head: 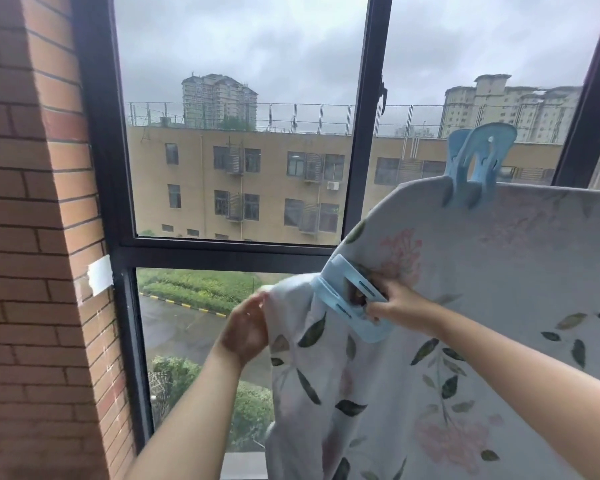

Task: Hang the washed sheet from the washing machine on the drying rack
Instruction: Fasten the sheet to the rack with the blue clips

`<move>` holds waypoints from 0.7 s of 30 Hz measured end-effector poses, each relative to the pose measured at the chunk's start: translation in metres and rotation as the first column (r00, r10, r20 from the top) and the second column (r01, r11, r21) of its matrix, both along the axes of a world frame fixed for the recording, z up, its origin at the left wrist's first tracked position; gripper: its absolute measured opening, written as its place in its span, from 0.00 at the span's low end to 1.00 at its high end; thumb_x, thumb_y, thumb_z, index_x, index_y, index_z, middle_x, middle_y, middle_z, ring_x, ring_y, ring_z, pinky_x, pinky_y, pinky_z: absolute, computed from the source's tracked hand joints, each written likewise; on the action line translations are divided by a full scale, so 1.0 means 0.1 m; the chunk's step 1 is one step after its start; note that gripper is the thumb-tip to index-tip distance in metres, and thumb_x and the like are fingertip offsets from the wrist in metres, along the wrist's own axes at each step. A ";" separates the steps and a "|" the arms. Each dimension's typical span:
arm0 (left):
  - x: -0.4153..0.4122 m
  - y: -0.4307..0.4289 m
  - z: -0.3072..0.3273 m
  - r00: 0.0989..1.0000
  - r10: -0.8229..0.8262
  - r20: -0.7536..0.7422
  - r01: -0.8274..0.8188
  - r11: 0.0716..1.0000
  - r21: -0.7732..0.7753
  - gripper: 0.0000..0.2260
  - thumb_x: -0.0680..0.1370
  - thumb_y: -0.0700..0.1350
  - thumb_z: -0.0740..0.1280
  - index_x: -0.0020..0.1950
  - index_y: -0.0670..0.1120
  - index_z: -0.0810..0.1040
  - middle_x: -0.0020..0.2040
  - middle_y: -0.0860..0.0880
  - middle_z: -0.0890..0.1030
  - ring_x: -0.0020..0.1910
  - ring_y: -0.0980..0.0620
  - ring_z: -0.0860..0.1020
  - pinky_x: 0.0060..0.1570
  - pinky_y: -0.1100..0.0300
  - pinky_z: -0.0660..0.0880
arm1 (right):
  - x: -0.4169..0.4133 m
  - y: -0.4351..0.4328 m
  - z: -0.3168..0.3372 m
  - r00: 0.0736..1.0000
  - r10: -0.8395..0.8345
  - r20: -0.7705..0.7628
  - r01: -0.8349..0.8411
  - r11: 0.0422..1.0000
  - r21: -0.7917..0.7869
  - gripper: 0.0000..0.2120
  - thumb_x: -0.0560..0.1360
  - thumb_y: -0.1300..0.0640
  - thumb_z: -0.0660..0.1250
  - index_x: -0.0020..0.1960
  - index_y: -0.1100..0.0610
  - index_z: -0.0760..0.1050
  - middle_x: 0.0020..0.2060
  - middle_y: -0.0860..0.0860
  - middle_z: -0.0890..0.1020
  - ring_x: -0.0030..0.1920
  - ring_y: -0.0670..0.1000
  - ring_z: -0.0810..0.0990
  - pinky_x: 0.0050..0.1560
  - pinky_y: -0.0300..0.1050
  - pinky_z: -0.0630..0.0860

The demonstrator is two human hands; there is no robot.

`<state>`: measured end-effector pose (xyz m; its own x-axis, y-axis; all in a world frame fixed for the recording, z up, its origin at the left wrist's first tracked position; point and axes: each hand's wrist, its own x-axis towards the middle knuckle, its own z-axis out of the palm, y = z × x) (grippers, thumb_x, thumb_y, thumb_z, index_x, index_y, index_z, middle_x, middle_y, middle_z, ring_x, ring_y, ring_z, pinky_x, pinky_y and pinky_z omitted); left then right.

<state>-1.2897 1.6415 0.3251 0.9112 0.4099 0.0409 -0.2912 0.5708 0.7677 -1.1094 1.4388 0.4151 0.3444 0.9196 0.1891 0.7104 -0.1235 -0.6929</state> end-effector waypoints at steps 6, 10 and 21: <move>-0.31 0.19 0.51 0.968 0.220 0.123 -0.237 0.959 0.156 0.26 0.79 0.58 0.53 0.56 0.43 0.83 0.50 0.42 0.83 0.48 0.44 0.81 0.46 0.54 0.79 | -0.04 0.02 0.07 0.999 0.030 -0.013 -0.030 0.999 0.043 0.13 0.64 0.55 0.63 0.49 0.50 0.75 0.40 0.46 0.80 0.42 0.45 0.78 0.44 0.40 0.73; -0.47 0.30 1.01 0.952 0.266 0.148 -0.301 0.899 0.319 0.17 0.78 0.49 0.61 0.62 0.44 0.77 0.50 0.45 0.83 0.49 0.47 0.80 0.47 0.55 0.77 | -0.03 0.00 0.16 0.999 0.029 0.013 -0.030 0.997 0.068 0.13 0.64 0.54 0.63 0.48 0.49 0.76 0.43 0.52 0.82 0.45 0.52 0.80 0.47 0.49 0.76; -0.58 0.39 2.05 0.884 0.432 0.177 -0.453 0.699 0.553 0.14 0.82 0.46 0.57 0.55 0.43 0.82 0.52 0.42 0.82 0.52 0.45 0.78 0.52 0.55 0.75 | 0.04 -0.04 0.43 0.999 0.034 0.037 -0.039 0.990 0.133 0.17 0.60 0.47 0.64 0.48 0.47 0.74 0.42 0.48 0.80 0.41 0.49 0.77 0.45 0.50 0.75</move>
